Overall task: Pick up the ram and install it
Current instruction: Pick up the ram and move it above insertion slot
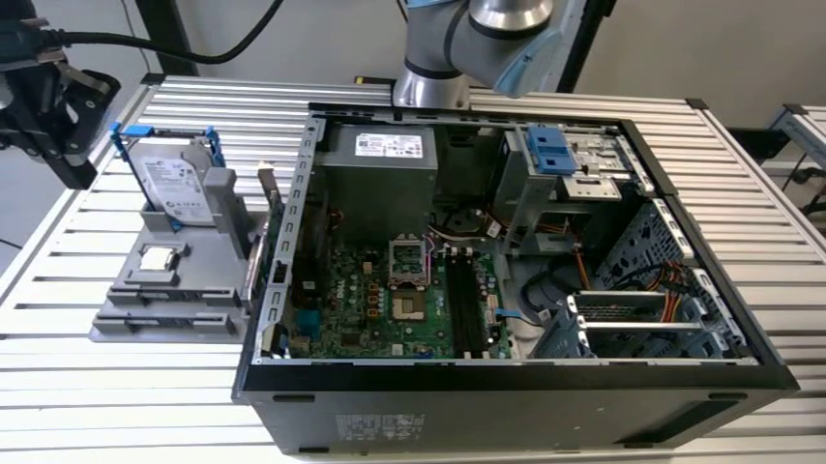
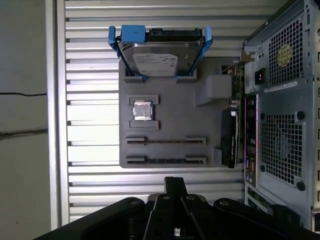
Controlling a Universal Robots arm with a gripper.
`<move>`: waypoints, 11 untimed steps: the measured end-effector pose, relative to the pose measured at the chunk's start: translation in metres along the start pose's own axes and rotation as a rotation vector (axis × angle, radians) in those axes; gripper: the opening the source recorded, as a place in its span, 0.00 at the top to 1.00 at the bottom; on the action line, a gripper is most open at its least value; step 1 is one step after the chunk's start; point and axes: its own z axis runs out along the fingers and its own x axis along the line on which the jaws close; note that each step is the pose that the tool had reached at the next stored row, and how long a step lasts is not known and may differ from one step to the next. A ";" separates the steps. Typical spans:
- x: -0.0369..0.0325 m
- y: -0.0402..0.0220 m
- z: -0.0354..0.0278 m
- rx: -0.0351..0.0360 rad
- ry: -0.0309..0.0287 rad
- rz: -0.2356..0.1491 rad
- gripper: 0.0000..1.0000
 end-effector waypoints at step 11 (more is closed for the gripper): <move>0.0000 0.0001 0.0000 -0.0001 0.0077 -0.160 1.00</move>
